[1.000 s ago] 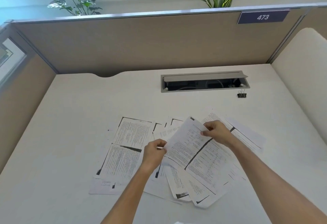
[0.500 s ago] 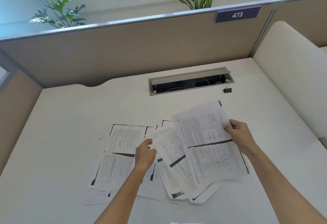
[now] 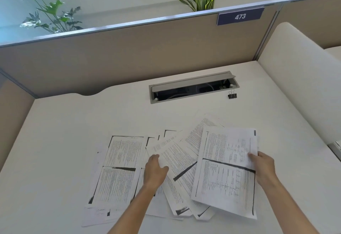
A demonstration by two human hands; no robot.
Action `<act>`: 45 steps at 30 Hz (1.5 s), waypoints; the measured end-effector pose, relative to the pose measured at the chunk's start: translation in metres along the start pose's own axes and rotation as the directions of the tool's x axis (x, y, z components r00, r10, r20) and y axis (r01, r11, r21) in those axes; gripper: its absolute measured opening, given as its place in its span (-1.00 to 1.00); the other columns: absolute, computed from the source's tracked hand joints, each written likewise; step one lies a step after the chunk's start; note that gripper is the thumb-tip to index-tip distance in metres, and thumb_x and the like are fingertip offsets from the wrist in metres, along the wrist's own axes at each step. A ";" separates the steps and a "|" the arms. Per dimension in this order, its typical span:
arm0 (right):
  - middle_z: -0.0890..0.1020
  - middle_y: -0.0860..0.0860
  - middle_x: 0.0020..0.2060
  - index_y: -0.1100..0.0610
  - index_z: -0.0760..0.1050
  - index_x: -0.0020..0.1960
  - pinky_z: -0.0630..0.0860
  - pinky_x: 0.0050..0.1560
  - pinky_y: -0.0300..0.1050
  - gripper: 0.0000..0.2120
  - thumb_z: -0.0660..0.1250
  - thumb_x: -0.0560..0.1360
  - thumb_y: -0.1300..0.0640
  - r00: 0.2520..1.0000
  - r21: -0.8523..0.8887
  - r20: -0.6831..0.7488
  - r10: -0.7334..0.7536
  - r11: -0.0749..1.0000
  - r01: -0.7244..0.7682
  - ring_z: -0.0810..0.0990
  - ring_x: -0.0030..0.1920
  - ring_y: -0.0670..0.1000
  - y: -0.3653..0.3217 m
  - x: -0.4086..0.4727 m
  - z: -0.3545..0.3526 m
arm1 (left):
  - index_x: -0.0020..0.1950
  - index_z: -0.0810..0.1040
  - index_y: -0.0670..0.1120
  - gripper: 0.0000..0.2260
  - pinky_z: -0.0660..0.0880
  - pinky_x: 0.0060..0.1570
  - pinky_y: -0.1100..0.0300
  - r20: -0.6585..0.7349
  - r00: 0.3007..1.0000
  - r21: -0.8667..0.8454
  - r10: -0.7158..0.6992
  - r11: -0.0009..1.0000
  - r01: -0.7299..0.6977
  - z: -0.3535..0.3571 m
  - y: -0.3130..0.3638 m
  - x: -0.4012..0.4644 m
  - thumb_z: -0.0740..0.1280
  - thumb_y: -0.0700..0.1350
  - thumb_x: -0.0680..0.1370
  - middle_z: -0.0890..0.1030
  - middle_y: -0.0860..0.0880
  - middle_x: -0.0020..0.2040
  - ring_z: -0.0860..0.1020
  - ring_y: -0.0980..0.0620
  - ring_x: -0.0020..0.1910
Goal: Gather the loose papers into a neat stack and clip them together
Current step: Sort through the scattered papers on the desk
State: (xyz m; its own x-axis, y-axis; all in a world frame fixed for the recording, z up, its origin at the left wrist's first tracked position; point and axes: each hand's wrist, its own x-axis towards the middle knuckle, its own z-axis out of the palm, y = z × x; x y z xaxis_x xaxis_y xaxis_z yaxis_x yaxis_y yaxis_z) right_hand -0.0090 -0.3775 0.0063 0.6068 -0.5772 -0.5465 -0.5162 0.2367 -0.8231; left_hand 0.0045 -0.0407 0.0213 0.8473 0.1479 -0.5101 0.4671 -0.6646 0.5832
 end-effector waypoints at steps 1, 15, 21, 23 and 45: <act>0.60 0.19 0.04 0.37 0.52 0.19 0.50 0.14 0.02 -0.74 0.26 0.52 0.38 1.000 0.005 -0.007 0.013 1.000 -0.013 0.59 0.00 0.19 0.005 0.000 0.000 | 0.50 0.24 -0.16 -0.43 0.36 0.34 0.08 0.002 1.000 0.013 0.005 1.000 -0.005 0.000 0.001 0.001 0.34 -0.14 0.53 0.34 -0.09 0.49 0.37 -0.06 0.41; 0.69 0.08 -0.12 0.12 0.60 -0.11 0.59 0.07 0.16 -0.86 0.27 0.52 0.22 0.978 -0.278 0.159 -0.132 0.945 0.173 0.67 -0.04 0.15 -0.020 0.015 0.022 | 0.50 0.28 -0.13 -0.44 0.31 0.21 0.23 0.240 0.964 -0.306 -0.113 0.934 0.186 0.031 0.025 0.011 0.37 -0.10 0.54 0.38 -0.08 0.46 0.39 -0.04 0.38; 0.73 0.09 -0.12 0.14 0.63 -0.08 0.62 0.03 0.17 -0.86 0.29 0.52 0.15 0.895 -0.320 0.419 -0.151 0.898 0.301 0.71 -0.08 0.12 -0.044 0.018 0.055 | 0.38 0.39 -0.12 -0.50 0.45 0.21 0.14 0.351 0.920 -0.555 -0.174 0.753 0.354 0.041 0.029 0.023 0.45 -0.14 0.49 0.54 -0.15 0.26 0.52 -0.09 0.22; 0.74 0.09 -0.12 0.15 0.63 -0.06 0.62 0.03 0.14 -0.85 0.29 0.52 0.14 0.875 -0.334 0.465 -0.136 0.888 0.316 0.71 -0.08 0.13 -0.047 0.019 0.065 | 0.22 0.46 -0.10 -0.66 0.45 0.08 0.18 0.364 0.915 -0.627 -0.174 0.680 0.379 0.043 0.029 0.027 0.45 -0.18 0.49 0.57 -0.13 0.17 0.54 -0.05 0.11; 0.48 0.09 0.29 0.11 0.41 0.35 0.44 0.17 0.05 -0.60 0.29 0.52 0.07 0.861 -0.809 0.410 -0.301 0.317 0.495 0.45 0.24 0.14 -0.037 0.082 0.090 | 0.08 0.58 -0.16 -0.75 0.57 0.00 -0.09 0.345 0.897 -0.776 -0.275 0.454 0.438 0.044 0.023 0.036 0.20 -0.42 0.57 0.65 -0.18 0.05 0.60 -0.21 0.03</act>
State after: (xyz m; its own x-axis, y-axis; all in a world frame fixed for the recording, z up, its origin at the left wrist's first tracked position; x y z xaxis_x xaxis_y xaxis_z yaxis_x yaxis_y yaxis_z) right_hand 0.1144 -0.3633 -0.0225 0.9255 -0.2482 -0.2861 -0.3519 -0.8431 -0.4067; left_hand 0.0349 -0.0824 -0.0116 0.5446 0.0632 -0.8363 0.7790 0.3314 0.5323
